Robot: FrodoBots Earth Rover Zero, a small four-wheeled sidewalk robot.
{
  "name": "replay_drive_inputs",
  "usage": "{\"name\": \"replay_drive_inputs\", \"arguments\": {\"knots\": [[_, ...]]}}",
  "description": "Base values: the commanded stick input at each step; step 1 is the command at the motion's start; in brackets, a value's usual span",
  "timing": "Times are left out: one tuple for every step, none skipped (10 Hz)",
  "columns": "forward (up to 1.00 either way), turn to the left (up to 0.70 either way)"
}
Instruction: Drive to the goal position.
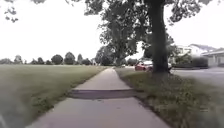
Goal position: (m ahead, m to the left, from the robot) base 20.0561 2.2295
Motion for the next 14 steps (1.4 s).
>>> {"name": "replay_drive_inputs", "arguments": {"knots": [[0.7, 0.0], [0.7, 0.0], [0.7, 0.0], [0.7, 0.0], [0.7, 0.0], [0.7, 0.0], [0.7, 0.0], [0.7, 0.0], [0.7, 0.0], [0.7, 0.0], [0.7, 0.0], [0.7, 0.0], [0.7, 0.0], [0.7, 0.0]]}}
